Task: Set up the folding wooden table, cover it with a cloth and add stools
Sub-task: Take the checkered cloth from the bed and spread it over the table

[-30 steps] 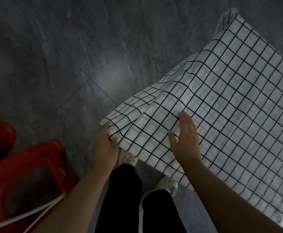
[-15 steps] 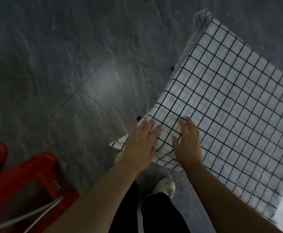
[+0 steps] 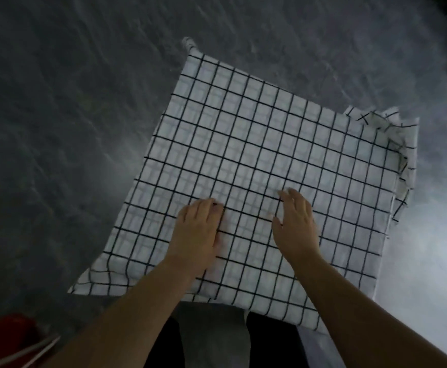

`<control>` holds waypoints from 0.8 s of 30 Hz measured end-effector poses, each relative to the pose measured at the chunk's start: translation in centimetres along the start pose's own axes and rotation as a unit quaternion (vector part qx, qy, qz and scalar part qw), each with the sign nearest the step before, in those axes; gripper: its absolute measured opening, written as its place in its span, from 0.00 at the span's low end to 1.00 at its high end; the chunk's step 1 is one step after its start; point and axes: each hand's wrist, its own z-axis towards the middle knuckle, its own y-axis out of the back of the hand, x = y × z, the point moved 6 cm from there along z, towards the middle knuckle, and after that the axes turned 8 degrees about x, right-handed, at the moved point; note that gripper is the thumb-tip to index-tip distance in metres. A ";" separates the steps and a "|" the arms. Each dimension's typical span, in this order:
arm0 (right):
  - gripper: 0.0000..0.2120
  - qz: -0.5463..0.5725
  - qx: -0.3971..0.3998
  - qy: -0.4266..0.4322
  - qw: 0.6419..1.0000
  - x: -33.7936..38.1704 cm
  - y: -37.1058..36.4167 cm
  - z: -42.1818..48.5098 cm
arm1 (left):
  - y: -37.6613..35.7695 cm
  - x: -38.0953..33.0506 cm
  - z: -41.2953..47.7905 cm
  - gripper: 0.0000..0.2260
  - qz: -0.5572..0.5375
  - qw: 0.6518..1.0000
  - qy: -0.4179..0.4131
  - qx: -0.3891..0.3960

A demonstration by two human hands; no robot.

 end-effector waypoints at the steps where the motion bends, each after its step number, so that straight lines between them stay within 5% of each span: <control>1: 0.28 -0.006 0.001 0.013 1.000 -1.5 1.0 0.7 | -0.2 -1.4 1.2 0.24 0.005 1.000 -0.002 -0.004; 13: 0.28 -0.120 -0.021 0.045 0.991 -20.6 14.0 9.5 | -3.7 -18.3 16.3 0.30 0.072 0.997 -0.030 0.002; 24: 0.27 -0.151 -0.052 0.088 0.983 -24.6 15.7 13.2 | -5.5 -20.8 19.4 0.32 0.105 0.994 -0.026 0.011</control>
